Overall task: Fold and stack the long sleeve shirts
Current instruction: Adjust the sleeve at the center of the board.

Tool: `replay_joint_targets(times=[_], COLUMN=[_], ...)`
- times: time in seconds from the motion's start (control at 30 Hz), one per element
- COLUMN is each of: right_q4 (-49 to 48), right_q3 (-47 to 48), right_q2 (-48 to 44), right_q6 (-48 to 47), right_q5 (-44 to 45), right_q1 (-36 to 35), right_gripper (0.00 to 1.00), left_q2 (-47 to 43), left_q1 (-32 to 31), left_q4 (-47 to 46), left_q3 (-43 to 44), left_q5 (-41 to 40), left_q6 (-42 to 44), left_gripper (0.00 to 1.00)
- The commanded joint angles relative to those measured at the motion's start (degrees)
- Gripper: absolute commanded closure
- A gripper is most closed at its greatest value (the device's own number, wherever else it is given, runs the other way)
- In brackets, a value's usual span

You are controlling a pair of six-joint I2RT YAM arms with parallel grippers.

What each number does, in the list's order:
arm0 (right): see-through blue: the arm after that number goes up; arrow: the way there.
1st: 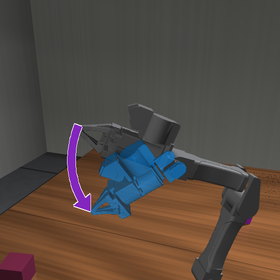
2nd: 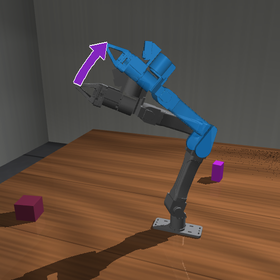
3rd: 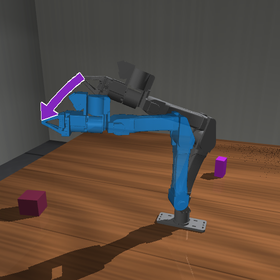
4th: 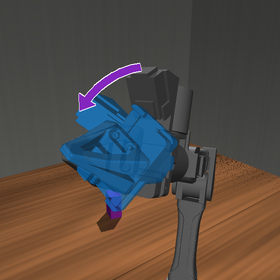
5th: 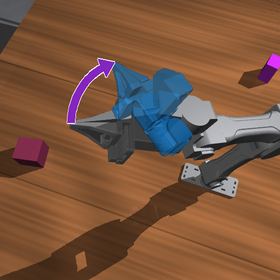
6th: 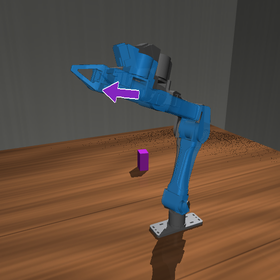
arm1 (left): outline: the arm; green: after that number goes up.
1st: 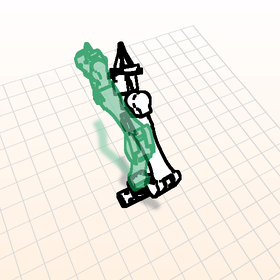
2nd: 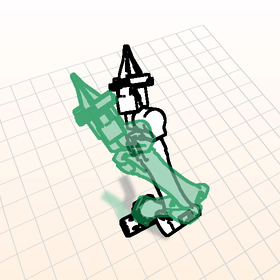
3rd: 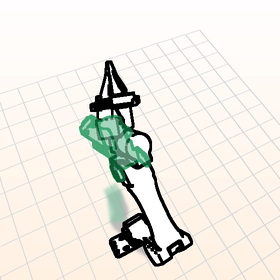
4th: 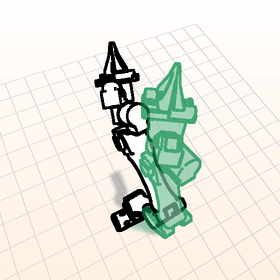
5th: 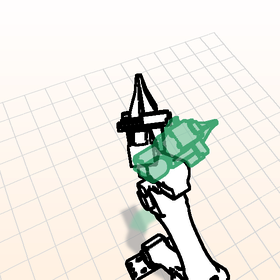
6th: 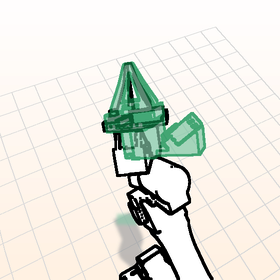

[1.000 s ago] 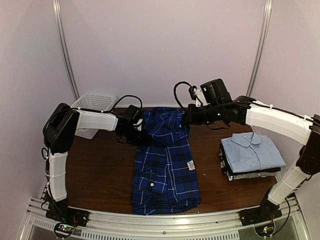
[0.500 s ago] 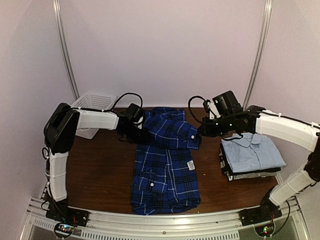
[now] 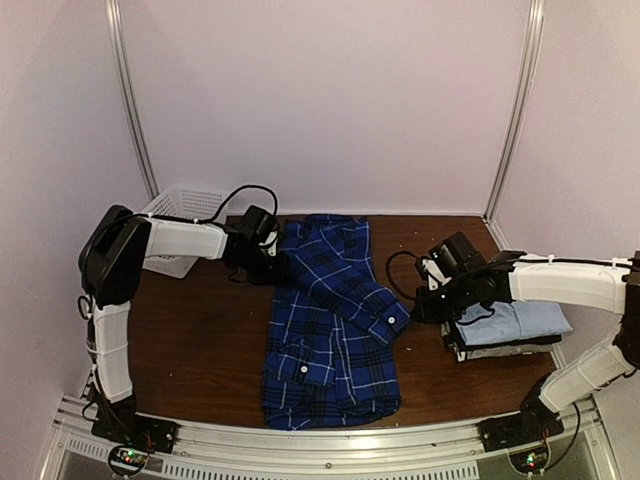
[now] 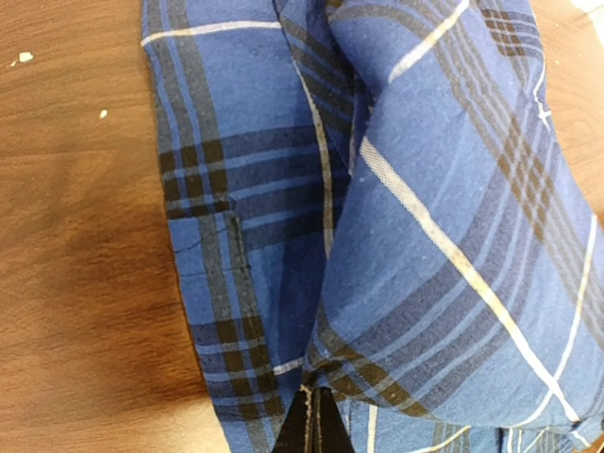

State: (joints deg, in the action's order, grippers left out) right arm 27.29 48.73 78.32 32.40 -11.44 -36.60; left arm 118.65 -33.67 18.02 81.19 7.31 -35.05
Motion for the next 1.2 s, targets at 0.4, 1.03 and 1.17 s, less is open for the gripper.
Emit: replay_joint_targets(times=[0.4,1.03,1.17], right_q4=[-4.73,-15.38,-14.31], right_q3=[-2.65,-11.16,-10.32], right_q2=[-2.09,-1.42,-0.72], right_q6=[7.93,21.48,21.49], right_q5=[-14.05,-7.10,-5.19], right_q1=[-6.31,-18.15,-19.67], right_gripper=[1.00,1.00,1.00], left_q2=[-1.31,0.52,-0.60], left_q1=[3.79,4.05,4.05], left_q4=[0.62,4.75,6.92], left_q3=[3.15,4.33,5.30], left_q5=[6.67,8.01,5.20], left_q6=[6.32,8.15,8.11], left_gripper=[1.00,1.00,0.81])
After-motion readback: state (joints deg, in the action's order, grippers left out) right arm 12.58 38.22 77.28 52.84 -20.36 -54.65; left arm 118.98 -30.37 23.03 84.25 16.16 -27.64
